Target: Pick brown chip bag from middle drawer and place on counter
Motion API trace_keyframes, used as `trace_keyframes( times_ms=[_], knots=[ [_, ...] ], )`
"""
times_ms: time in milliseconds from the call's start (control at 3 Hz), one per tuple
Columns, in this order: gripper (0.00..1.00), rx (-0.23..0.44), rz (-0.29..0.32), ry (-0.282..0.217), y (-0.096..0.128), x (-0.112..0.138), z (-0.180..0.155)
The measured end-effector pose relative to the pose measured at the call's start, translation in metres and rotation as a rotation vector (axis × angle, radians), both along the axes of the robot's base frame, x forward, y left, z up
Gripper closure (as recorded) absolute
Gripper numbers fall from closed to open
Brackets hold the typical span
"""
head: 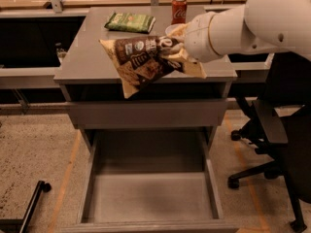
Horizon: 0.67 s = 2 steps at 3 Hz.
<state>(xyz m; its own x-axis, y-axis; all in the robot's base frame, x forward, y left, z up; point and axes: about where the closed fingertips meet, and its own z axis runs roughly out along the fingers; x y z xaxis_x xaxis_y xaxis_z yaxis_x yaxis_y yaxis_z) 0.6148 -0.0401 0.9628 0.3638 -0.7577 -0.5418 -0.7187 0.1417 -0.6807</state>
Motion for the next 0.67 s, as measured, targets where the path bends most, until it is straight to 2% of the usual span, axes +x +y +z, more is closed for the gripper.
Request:
trace_keyframes(
  times_ms=[333, 667],
  knots=[
    [1.00, 0.047, -0.035, -0.128, 0.014, 0.056, 0.038],
    [1.00, 0.076, -0.083, -0.198, 0.019, 0.103, 0.052]
  ],
)
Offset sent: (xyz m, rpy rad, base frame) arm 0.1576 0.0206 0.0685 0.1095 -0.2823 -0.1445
